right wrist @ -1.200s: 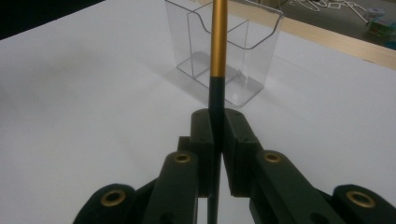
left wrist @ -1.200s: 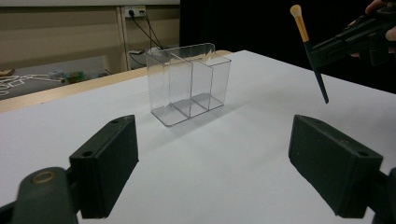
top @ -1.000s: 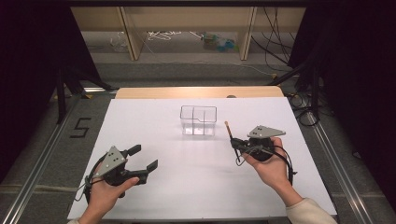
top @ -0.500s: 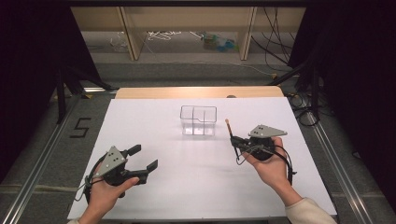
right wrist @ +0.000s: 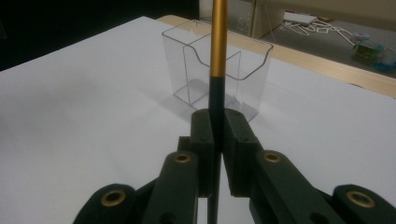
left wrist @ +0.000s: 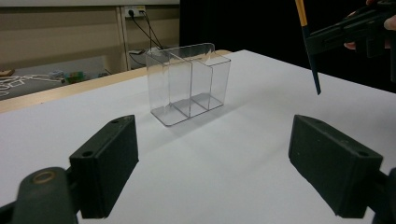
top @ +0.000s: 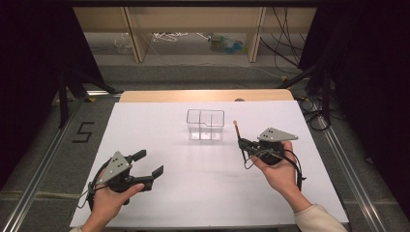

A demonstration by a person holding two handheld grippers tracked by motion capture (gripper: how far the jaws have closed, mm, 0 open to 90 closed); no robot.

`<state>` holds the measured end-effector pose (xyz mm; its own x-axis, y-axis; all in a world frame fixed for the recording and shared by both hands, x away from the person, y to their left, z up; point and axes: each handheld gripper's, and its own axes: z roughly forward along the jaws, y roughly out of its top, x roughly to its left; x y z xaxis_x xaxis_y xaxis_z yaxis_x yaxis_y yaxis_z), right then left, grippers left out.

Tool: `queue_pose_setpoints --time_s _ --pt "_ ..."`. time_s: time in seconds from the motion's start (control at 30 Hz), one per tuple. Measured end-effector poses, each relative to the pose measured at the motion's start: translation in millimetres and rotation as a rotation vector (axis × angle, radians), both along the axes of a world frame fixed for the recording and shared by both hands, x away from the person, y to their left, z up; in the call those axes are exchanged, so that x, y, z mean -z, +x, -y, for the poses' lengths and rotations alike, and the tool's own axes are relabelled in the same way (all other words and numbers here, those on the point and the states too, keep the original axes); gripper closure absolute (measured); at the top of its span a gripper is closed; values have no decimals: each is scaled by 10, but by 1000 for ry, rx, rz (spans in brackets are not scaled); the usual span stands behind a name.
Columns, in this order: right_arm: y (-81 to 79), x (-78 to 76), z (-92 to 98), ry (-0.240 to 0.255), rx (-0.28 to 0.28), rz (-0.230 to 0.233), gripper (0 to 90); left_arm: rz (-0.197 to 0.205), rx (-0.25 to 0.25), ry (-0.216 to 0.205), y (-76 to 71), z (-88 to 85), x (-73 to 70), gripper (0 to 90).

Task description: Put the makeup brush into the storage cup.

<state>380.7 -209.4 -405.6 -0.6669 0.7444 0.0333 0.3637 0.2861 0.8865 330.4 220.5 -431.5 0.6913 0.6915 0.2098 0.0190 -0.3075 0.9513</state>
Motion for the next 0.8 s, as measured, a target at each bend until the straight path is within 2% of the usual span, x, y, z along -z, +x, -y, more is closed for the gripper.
queue_pose_setpoints --time_s 0.03,0.17,0.3,0.43,0.67,0.8 --pt "10 5 -12 11 -1 16 837 -2 -3 2 -3 -1 -1 155" --pt "13 -14 -15 9 -3 10 837 0 -1 1 0 -1 0 154" --pt "40 -18 -29 34 1 37 836 -1 -1 1 2 -2 2 155" --pt "54 -49 -36 34 4 48 837 -1 -1 1 2 -1 1 155" --pt "87 -60 -83 38 0 51 837 -10 -14 8 -10 -2 -3 155" --pt "99 -63 -91 43 -2 59 837 0 -2 0 4 -1 2 155"
